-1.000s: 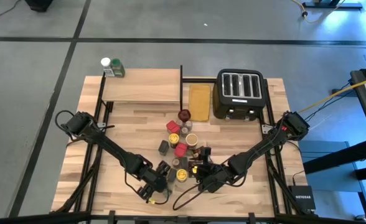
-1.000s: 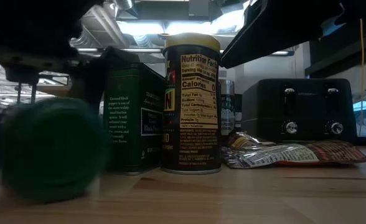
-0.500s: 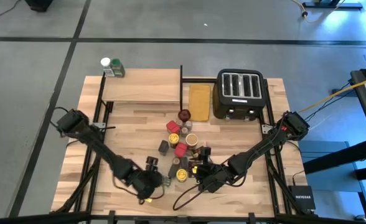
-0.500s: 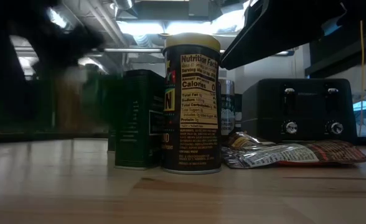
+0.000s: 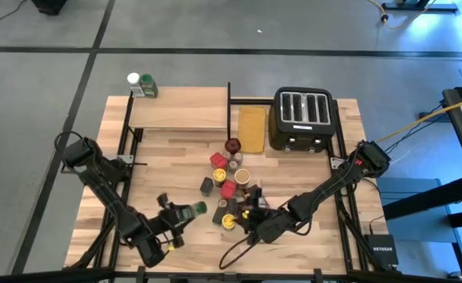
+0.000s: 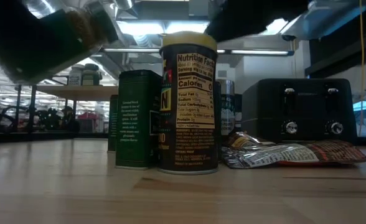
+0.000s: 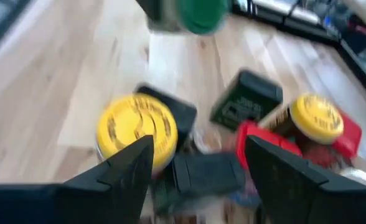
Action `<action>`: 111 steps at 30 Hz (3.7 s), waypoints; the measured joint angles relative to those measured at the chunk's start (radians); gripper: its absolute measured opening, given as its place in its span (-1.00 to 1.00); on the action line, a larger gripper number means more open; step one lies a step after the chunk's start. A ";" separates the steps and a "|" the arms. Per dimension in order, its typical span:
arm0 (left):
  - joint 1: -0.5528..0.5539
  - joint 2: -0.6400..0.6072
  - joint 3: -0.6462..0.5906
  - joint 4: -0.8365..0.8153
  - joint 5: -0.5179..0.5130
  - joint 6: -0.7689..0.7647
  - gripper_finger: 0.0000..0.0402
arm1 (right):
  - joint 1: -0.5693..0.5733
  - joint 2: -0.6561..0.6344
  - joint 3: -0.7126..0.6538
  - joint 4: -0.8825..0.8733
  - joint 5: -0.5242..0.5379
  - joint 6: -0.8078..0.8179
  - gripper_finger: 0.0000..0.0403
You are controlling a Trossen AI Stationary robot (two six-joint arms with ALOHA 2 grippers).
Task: Shelf spices
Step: Put the green seasoning bottle aligned with the other green seasoning can on the shelf
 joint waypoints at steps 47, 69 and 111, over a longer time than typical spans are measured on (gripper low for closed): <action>0.105 -0.005 -0.111 0.711 -0.163 0.611 -0.03 | -0.281 0.021 0.000 0.482 -0.606 -0.250 0.04; 0.086 -0.145 -0.110 0.601 0.002 0.585 0.28 | -0.280 0.020 0.123 0.197 -0.603 -0.256 0.04; 0.078 -0.340 -0.110 0.372 -0.021 0.606 0.30 | -0.071 0.271 0.518 -0.556 -0.722 -0.278 0.04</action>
